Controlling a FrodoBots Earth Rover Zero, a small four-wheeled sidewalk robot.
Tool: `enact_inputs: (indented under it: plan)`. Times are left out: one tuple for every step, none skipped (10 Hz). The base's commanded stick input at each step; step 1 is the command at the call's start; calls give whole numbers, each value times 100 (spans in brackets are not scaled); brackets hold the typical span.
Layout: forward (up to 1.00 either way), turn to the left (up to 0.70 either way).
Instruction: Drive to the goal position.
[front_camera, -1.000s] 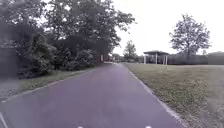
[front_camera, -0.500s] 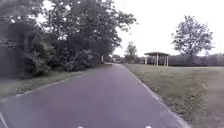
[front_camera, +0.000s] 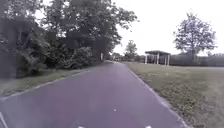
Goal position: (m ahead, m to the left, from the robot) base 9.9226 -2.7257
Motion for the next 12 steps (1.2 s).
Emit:
enact_inputs:
  plan:
    - [70, -2]
    - [70, -3]
    - [70, -7]
    - [70, -11]
    - [70, -15]
    - [70, -15]
    - [70, -15]
    - [70, -15]
    - [70, -15]
    - [70, -15]
    - [70, -15]
    - [70, -15]
